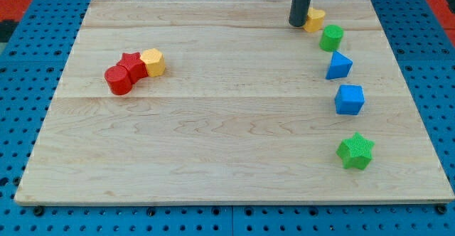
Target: Push the green star up a bit
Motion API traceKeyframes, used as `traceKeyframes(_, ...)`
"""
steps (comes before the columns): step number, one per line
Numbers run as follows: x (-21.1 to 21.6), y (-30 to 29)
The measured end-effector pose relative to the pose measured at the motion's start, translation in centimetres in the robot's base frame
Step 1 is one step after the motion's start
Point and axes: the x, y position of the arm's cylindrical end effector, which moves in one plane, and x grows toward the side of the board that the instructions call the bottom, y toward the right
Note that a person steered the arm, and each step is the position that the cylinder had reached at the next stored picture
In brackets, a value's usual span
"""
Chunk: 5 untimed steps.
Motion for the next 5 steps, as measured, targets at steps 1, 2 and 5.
traceKeyframes(1, -0.2, 2.2)
traceKeyframes(2, -0.2, 5.2)
traceKeyframes(5, 5.3, -1.2)
